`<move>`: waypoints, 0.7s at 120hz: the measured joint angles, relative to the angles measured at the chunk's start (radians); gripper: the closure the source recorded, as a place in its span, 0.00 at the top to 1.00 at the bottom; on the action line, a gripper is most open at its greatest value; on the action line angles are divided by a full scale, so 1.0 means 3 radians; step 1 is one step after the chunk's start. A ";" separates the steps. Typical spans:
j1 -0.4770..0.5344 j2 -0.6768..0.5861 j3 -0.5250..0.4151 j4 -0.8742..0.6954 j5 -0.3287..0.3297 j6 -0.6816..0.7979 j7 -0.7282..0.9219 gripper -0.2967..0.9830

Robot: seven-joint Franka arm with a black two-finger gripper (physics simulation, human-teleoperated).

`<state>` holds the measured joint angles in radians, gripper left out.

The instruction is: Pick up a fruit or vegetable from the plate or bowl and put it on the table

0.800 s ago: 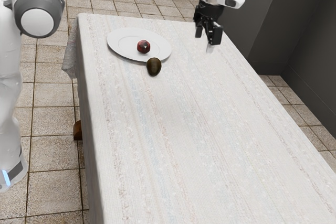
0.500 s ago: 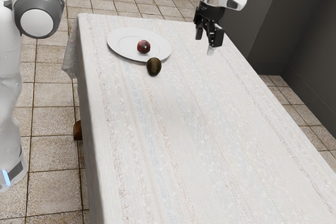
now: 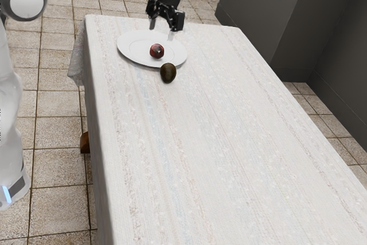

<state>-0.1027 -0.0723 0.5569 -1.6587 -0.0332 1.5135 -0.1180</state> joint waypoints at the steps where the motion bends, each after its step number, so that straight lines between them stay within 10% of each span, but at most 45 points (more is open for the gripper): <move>1: 0.0011 0.0000 0.0022 -0.0006 0.0000 0.0002 -0.0001 0.77; 42: 0.0182 0.1125 0.0202 0.0526 -0.0368 0.0417 -0.0031 0.77; 84: 0.0762 0.1248 0.0210 0.0560 -0.0517 0.0522 -0.0043 0.77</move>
<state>0.1258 0.3022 0.6198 -1.4906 -0.1884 1.6701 -0.1310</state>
